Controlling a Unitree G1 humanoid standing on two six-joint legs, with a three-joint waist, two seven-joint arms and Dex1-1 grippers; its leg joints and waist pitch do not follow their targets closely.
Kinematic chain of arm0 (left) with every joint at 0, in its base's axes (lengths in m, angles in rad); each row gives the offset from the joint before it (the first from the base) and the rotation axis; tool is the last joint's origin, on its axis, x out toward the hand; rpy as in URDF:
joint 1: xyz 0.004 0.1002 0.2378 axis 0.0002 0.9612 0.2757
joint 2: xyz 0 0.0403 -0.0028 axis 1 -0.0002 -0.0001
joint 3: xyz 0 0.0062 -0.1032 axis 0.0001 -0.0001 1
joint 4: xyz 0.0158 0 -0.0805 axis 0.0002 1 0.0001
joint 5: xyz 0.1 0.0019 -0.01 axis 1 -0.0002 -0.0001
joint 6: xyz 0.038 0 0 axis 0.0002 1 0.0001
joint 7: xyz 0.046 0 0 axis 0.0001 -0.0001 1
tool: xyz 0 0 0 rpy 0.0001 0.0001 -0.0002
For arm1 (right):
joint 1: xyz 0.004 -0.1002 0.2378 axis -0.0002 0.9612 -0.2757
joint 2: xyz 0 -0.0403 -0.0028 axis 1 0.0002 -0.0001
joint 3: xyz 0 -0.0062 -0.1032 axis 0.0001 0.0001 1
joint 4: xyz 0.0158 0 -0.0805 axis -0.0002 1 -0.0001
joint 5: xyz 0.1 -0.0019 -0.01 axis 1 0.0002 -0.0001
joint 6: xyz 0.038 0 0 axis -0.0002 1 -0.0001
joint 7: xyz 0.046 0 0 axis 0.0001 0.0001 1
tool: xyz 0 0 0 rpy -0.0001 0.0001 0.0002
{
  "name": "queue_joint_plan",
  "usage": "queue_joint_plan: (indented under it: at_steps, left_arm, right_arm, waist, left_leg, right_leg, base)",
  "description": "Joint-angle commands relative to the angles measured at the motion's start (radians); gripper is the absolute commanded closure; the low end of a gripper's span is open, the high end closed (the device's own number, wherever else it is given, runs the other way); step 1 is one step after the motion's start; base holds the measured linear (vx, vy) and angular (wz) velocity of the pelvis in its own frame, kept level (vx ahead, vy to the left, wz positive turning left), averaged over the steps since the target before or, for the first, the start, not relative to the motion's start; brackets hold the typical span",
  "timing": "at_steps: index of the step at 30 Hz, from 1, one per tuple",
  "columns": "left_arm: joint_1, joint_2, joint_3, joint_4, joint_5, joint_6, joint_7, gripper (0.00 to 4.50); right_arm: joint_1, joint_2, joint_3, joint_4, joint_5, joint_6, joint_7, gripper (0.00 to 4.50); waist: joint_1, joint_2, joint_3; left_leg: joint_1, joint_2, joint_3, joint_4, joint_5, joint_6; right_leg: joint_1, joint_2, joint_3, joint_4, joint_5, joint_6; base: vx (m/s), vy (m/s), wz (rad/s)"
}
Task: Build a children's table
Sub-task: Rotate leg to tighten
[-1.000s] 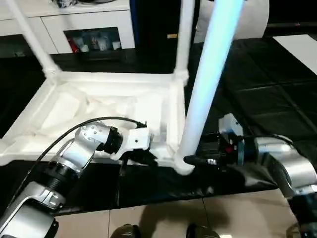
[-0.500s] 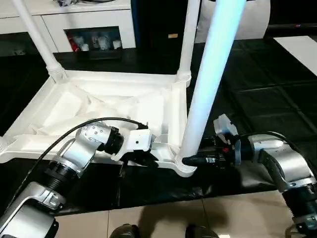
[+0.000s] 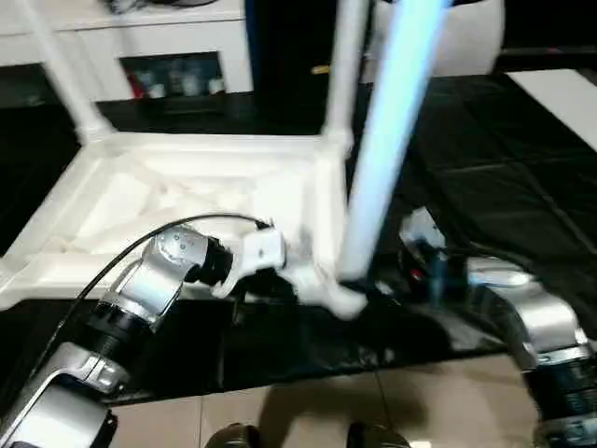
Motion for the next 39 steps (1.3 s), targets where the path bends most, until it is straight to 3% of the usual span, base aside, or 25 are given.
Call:
queue_joint_plan:
  at_steps: [1, 2, 4, 5, 8, 10, 12, 13, 15, 16, 18, 19, 23, 25, 26, 29, 35, 36, 39]
  left_arm:
    - [-0.045, -0.134, 0.032, -0.057, -0.026, 0.107, 0.187, 4.5]
    - [-0.046, -0.139, 0.033, -0.057, -0.022, 0.111, 0.196, 4.5]
    - [-0.052, -0.158, 0.031, -0.053, -0.003, 0.124, 0.232, 4.5]
    - [-0.061, -0.185, 0.041, -0.035, 0.008, 0.135, 0.282, 4.5]
    - [-0.104, -0.28, 0.082, 0.028, 0.044, 0.151, 0.474, 4.5]
    - [-0.118, -0.305, 0.082, 0.039, 0.061, 0.146, 0.514, 4.5]
    - [-0.121, -0.316, 0.082, 0.035, 0.064, 0.155, 0.521, 4.5]
    - [-0.12, -0.319, 0.082, 0.03, 0.064, 0.164, 0.523, 4.5]
    - [-0.117, -0.312, 0.08, 0.026, 0.063, 0.163, 0.513, 4.5]
    - [-0.108, -0.294, 0.076, 0.02, 0.063, 0.152, 0.486, 4.5]
    - [-0.094, -0.273, 0.071, 0.02, 0.062, 0.13, 0.457, 4.5]
    - [-0.084, -0.253, 0.064, 0.021, 0.065, 0.106, 0.438, 4.5]
    - [-0.058, -0.208, 0.051, 0.013, 0.065, 0.072, 0.388, 4.5]
    - [-0.04, -0.168, 0.044, 0.002, 0.059, 0.061, 0.34, 4.5]
    - [-0.024, -0.131, 0.039, -0.005, 0.047, 0.05, 0.282, 4.5]
    - [-0.012, -0.094, 0.031, -0.005, 0.029, 0.017, 0.212, 4.5]
    - [0.014, 0.017, -0.02, 0.003, -0.006, -0.143, -0.009, 4.5]
    - [0.016, 0.037, -0.034, -0.003, -0.006, -0.161, -0.044, 4.5]
    - [0.016, 0.08, -0.066, -0.016, -0.008, -0.193, -0.127, 4.5]
  right_arm:
    - [-0.001, 0.143, 0.063, -0.026, -0.002, 0.065, -0.164, 2.51]
    - [-0.001, 0.149, 0.064, -0.026, -0.006, 0.064, -0.173, 2.51]
    - [-0.004, 0.181, 0.066, -0.016, -0.026, 0.06, -0.22, 2.51]
    - [-0.014, 0.223, 0.054, 0.01, -0.043, 0.054, -0.29, 2.51]
    - [-0.069, 0.34, 0.002, 0.124, -0.113, 0.009, -0.544, 2.51]
    - [-0.099, 0.377, -0.045, 0.166, -0.101, -0.03, -0.604, 2.51]
    - [-0.112, 0.393, -0.078, 0.176, -0.085, -0.053, -0.613, 1.96]
    - [-0.112, 0.394, -0.083, 0.171, -0.085, -0.056, -0.612, 1.82]
    - [-0.102, 0.38, -0.077, 0.155, -0.089, -0.051, -0.593, 1.74]
    - [-0.073, 0.343, -0.056, 0.126, -0.118, -0.063, -0.554, 1.59]
    - [-0.051, 0.31, -0.057, 0.116, -0.125, -0.082, -0.529, 1.38]
    - [-0.039, 0.285, -0.063, 0.108, -0.118, -0.092, -0.503, 1.34]
    - [-0.017, 0.22, -0.074, 0.086, -0.103, -0.128, -0.426, 0.95]
    - [-0.005, 0.155, -0.081, 0.065, -0.084, -0.145, -0.343, 0.82]
    - [0.0, 0.084, -0.076, 0.058, -0.09, -0.174, -0.266, 0.69]
    - [0.001, 0.019, -0.064, 0.059, -0.096, -0.204, -0.187, 0.46]
    - [0.011, -0.142, -0.008, 0.037, -0.024, -0.21, 0.136, 0.46]
    - [0.005, -0.154, -0.005, 0.043, -0.007, -0.201, 0.174, 0.46]
    - [-0.021, -0.181, 0.013, 0.072, 0.027, -0.189, 0.263, 0.75]
  waist:
    - [-0.008, -0.02, -0.064]
    - [-0.018, -0.019, -0.063]
    - [-0.027, -0.02, -0.063]
    - [-0.042, -0.014, -0.062]
    - [-0.056, -0.017, -0.063]
    - [-0.062, -0.013, -0.062]
    - [-0.066, -0.008, -0.064]
    - [-0.067, 0.0, -0.072]
    - [-0.065, -0.004, -0.074]
    - [-0.063, -0.01, -0.075]
    - [-0.053, -0.009, -0.078]
    - [-0.05, -0.011, -0.079]
    - [-0.033, -0.009, -0.083]
    - [-0.028, -0.01, -0.082]
    - [-0.028, -0.004, -0.078]
    - [-0.026, -0.007, -0.078]
    - [-0.015, -0.003, -0.074]
    - [-0.015, -0.01, -0.071]
    - [-0.005, -0.003, -0.07]
  left_leg:
    - [0.019, 0.042, -0.035, -0.08, -0.344, 0.0]
    - [0.021, 0.041, -0.037, -0.08, -0.359, -0.008]
    - [0.021, 0.04, -0.041, -0.08, -0.38, -0.003]
    - [0.019, 0.036, -0.04, -0.078, -0.402, 0.003]
    - [0.027, 0.026, -0.04, -0.068, -0.419, 0.006]
    - [0.031, 0.025, -0.042, -0.065, -0.433, 0.011]
    - [0.022, 0.031, -0.048, -0.073, -0.438, 0.02]
    - [0.015, 0.041, -0.052, -0.083, -0.418, 0.027]
    - [0.014, 0.044, -0.05, -0.084, -0.4, 0.033]
    - [0.007, 0.042, -0.046, -0.084, -0.373, 0.042]
    - [0.01, 0.041, -0.038, -0.08, -0.332, 0.058]
    - [0.002, 0.039, -0.037, -0.077, -0.299, 0.071]
    - [0.002, 0.041, -0.032, -0.07, -0.227, 0.1]
    - [0.001, 0.042, -0.032, -0.07, -0.224, 0.104]
    - [0.004, 0.042, -0.031, -0.069, -0.233, 0.102]
    - [0.002, 0.042, -0.033, -0.068, -0.241, 0.094]
    - [0.012, 0.049, -0.036, -0.073, -0.287, 0.091]
    - [0.011, 0.05, -0.035, -0.074, -0.295, 0.091]
    - [0.023, 0.055, -0.033, -0.077, -0.318, 0.071]
  right_leg:
    - [0.038, -0.054, 0.029, -0.084, -0.618, -0.128]
    - [0.032, -0.052, 0.026, -0.088, -0.63, -0.118]
    - [0.033, -0.053, 0.023, -0.092, -0.643, -0.106]
    - [0.03, -0.051, 0.021, -0.1, -0.654, -0.095]
    - [0.021, -0.049, 0.01, -0.114, -0.705, -0.074]
    - [0.018, -0.049, 0.003, -0.124, -0.721, -0.062]
    - [0.032, -0.049, -0.003, -0.122, -0.674, -0.062]
    - [0.041, -0.048, 0.002, -0.109, -0.55, -0.095]
    - [0.04, -0.049, 0.007, -0.101, -0.468, -0.129]
    - [0.045, -0.049, 0.012, -0.092, -0.409, -0.158]
    - [0.045, -0.053, 0.019, -0.085, -0.357, -0.189]
    - [0.052, -0.054, 0.019, -0.08, -0.332, -0.197]
    - [0.057, -0.056, 0.02, -0.074, -0.294, -0.215]
    - [0.06, -0.055, 0.018, -0.071, -0.295, -0.216]
    - [0.054, -0.053, 0.019, -0.071, -0.306, -0.219]
    - [0.059, -0.052, 0.018, -0.071, -0.335, -0.212]
    - [0.054, -0.05, 0.016, -0.072, -0.371, -0.215]
    - [0.054, -0.049, 0.017, -0.075, -0.378, -0.213]
    - [0.044, -0.05, 0.021, -0.074, -0.393, -0.221]
  base:
    - [0.0, 0.0, 0.0]
    - [0.0, 0.0, 0.0]
    - [0.0, 0.0, 0.0]
    - [0.0, 0.0, 0.0]
    - [0.0, 0.0, 0.0]
    - [0.0, 0.0, 0.0]
    - [0.0, 0.0, 0.0]
    - [0.0, 0.0, 0.0]
    - [0.0, 0.0, 0.0]
    - [0.0, 0.0, 0.0]
    - [0.0, 0.0, 0.0]
    - [0.0, 0.0, 0.0]
    - [0.0, 0.0, 0.0]
    - [0.0, 0.0, 0.0]
    - [0.0, 0.0, 0.0]
    - [0.0, 0.0, 0.0]
    - [0.0, 0.0, 0.0]
    - [0.0, 0.0, 0.0]
    - [0.0, 0.0, 0.0]
